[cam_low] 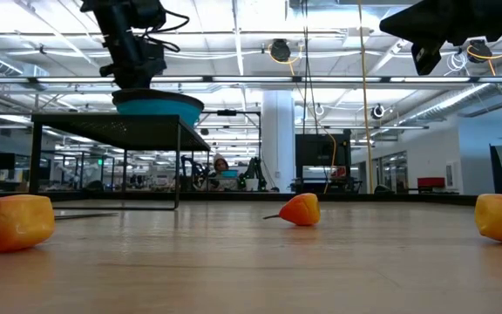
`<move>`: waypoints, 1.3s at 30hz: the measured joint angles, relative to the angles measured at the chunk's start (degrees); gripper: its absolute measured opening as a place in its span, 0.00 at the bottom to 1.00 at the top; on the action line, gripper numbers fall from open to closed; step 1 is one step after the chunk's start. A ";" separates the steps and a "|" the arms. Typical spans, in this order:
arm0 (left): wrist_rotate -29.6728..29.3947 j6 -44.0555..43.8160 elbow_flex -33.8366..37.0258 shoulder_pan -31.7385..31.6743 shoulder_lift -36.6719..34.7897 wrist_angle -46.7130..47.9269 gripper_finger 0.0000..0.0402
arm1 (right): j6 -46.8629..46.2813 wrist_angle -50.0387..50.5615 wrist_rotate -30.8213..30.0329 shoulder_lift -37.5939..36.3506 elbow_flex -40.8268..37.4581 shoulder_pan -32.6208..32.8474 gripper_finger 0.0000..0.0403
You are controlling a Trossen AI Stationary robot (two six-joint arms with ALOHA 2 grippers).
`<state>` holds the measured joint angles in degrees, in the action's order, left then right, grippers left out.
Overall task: Pick & Place Fruit
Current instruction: Put the orange pear into the blue strainer bowl on the shelf
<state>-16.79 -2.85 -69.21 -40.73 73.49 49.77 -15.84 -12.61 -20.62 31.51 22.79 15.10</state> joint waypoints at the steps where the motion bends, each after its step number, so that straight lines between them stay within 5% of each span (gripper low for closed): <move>1: 0.02 -0.02 0.00 0.00 -0.02 0.03 0.23 | 0.00 0.00 0.00 0.02 0.00 -0.01 0.00; 16: 0.43 0.20 -5.28 0.33 -1.77 0.29 0.59 | 0.00 -0.17 1.42 0.02 0.00 0.01 0.00; 23: 5.60 -8.09 -11.66 5.92 -5.16 0.09 0.61 | 0.07 -2.01 1.48 0.02 0.00 0.01 0.00; 33: 12.28 -11.96 -11.98 21.82 -7.65 -1.07 0.61 | 0.20 -2.57 5.80 0.04 0.00 0.01 0.00; 39: 12.28 -13.38 -8.18 31.87 -7.64 -12.21 0.61 | 0.19 -2.41 8.97 0.28 0.00 0.01 0.00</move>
<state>-4.51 -16.23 -77.39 -8.86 65.84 37.56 -15.64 -15.02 -11.65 31.79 22.79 15.11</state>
